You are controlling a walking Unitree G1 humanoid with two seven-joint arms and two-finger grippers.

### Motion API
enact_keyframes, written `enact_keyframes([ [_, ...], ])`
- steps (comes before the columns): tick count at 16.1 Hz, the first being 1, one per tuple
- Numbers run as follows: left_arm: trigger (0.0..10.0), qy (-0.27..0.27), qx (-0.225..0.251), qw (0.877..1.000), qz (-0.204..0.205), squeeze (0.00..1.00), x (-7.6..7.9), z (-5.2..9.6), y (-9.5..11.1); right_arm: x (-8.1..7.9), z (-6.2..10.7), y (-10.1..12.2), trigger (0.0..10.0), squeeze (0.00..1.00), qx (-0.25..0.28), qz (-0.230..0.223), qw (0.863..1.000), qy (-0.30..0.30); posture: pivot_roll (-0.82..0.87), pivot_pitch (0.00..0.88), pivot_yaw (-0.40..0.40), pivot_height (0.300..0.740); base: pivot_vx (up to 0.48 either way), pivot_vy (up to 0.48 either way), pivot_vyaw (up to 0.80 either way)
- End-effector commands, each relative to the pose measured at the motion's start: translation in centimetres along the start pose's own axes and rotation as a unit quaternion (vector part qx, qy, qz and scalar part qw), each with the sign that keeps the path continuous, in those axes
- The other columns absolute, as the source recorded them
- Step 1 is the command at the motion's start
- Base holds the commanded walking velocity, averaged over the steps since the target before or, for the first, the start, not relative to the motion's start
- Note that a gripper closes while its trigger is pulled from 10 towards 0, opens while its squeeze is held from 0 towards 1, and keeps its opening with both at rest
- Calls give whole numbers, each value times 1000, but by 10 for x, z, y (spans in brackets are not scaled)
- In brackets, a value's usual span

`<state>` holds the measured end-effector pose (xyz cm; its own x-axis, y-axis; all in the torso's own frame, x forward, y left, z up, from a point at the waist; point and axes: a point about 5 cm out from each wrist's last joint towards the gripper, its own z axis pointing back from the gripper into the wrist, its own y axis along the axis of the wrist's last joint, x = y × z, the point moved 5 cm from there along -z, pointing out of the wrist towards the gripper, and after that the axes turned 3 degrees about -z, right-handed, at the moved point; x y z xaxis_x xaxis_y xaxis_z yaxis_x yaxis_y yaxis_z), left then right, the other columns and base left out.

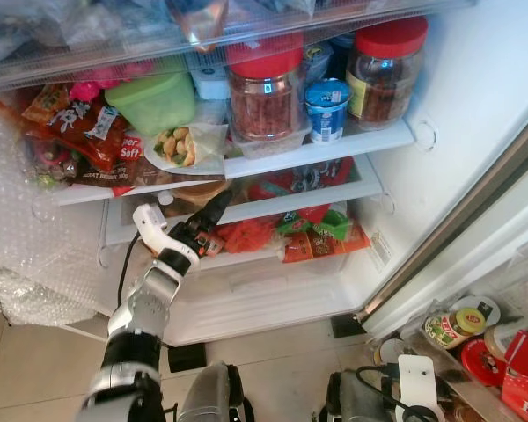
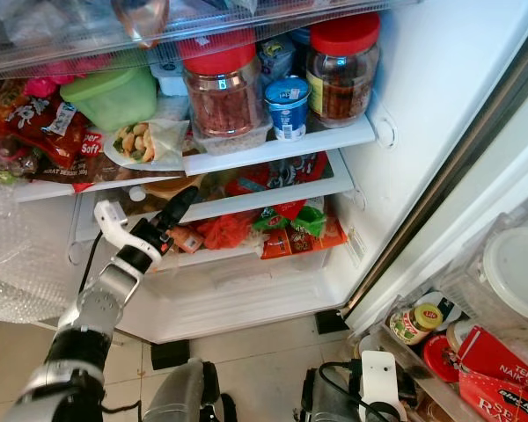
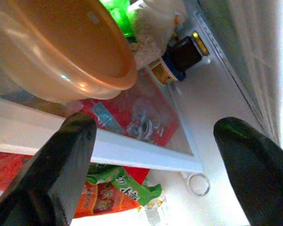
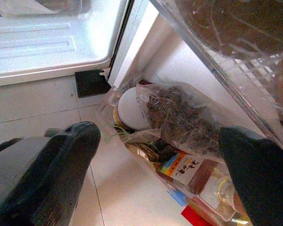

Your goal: Restocking fridge

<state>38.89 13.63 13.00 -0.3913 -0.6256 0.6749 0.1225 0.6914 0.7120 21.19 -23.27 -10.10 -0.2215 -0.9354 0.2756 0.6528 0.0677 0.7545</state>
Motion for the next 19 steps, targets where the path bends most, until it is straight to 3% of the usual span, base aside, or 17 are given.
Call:
enact_keyframes([
  [1, 10000, 4, -6, 998, -57, 0, 0, 11, 0, -18, 28, -62, 10000, 0, -98, 25, 994, 36, -88, 240, 126, 647, 0, 0, 0],
  [3, 10000, 5, -21, 992, -122, 0, 2, 24, 3, -18, 28, -62, 10000, 0, -99, 27, 994, 36, -84, 238, 123, 647, 0, 0, 0],
  [4, 10000, -34, -68, 977, -197, 0, 12, 33, -3, -19, 29, -63, 10000, 0, -99, 28, 994, 37, -84, 234, 123, 647, 0, 0, 0],
  [6, 10000, -79, -124, 962, -228, 0, 22, 44, -13, -18, 29, -63, 10000, 0, -99, 29, 994, 35, -75, 227, 127, 647, 0, 0, 0],
  [9, 10000, -129, -196, 942, -241, 0, 29, 62, -23, -18, 29, -63, 10000, 0, -98, 29, 994, 34, -70, 221, 128, 647, 0, 0, 0],
  [10, 10000, -122, -248, 924, -264, 0, 18, 76, -31, -18, 29, -63, 10000, 0, -99, 29, 994, 35, -67, 218, 130, 647, 0, 0, 0],
  [11, 10000, -92, -262, 918, -282, 0, 3, 80, -33, -19, 29, -63, 10000, 0, -99, 29, 994, 34, -64, 218, 131, 647, 0, 0, 0],
  [12, 10000, -2, -278, 903, -326, 0, -38, 87, -34, -19, 29, -64, 10000, 0, -102, 30, 994, 33, -64, 217, 131, 647, 0, 0, 0],
  [13, 10000, 24, -282, 902, -327, 0, -49, 90, -34, -19, 29, -64, 10000, 0, -102, 30, 994, 34, -64, 217, 131, 647, 0, 0, 0],
  [15, 10000, 126, -316, 882, -325, 0, -90, 107, -50, -19, 29, -64, 10000, 0, -103, 33, 993, 36, -68, 223, 129, 647, 0, 0, 0],
  [17, 10000, 155, -363, 849, -352, 0, -106, 121, -76, -18, 29, -65, 10000, 0, -104, 34, 993, 35, -67, 226, 127, 647, 0, 0, 0],
  [18, 10000, 224, -384, 813, -375, 0, -126, 136, -84, -18, 29, -65, 10000, 0, -105, 34, 993, 35, -61, 226, 123, 647, 0, 0, 0],
  [19, 10000, 287, -389, 792, -372, 0, -140, 151, -92, -18, 29, -65, 10000, 0, -106, 34, 993, 37, -62, 226, 122, 647, 0, 0, 0],
])
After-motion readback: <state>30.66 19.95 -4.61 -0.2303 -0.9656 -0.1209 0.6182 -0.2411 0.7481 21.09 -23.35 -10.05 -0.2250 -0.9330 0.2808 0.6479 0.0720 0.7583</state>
